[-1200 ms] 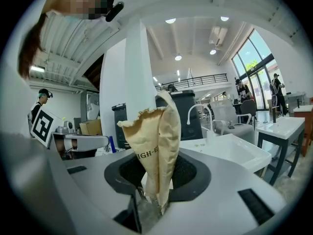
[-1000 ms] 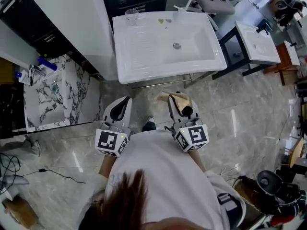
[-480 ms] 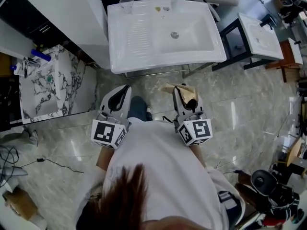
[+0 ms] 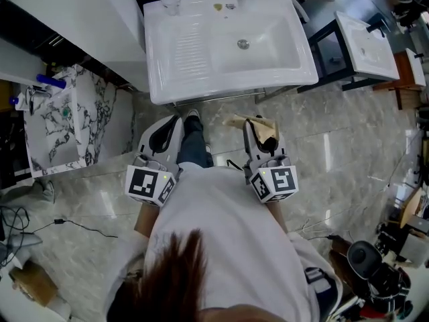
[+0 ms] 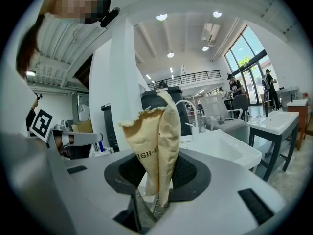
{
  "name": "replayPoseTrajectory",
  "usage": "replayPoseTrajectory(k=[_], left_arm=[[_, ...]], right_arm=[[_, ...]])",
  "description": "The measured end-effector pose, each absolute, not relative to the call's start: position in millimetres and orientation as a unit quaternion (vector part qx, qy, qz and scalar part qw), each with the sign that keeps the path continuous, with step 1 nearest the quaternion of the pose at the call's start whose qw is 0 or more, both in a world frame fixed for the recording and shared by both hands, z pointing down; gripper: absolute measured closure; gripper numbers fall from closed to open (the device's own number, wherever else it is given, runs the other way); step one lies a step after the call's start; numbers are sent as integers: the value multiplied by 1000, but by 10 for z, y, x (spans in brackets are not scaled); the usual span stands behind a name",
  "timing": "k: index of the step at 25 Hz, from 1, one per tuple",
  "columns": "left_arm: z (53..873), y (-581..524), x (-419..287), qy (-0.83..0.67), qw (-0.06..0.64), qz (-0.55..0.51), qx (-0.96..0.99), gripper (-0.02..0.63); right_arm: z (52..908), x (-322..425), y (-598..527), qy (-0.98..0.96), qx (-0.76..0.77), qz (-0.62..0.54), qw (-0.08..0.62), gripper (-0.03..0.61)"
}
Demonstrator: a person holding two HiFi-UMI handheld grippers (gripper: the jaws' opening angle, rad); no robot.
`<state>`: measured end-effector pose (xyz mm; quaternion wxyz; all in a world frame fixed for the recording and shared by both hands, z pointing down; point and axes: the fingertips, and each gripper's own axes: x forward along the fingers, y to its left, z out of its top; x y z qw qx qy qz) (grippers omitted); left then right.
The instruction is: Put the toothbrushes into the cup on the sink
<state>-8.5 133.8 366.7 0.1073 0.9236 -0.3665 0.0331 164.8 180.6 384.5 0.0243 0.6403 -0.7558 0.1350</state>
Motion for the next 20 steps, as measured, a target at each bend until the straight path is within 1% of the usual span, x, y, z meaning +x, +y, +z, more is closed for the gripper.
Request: replayPoseTrajectory(k=[10, 20], left_arm=[[3717, 482, 11, -375, 123, 35, 918, 598], [3730, -463, -55, -382, 132, 36, 914, 597]], right_arm=[[3829, 1672, 912, -767, 623, 144, 40, 463], [3644, 1700, -115, -767, 628, 126, 35, 463]])
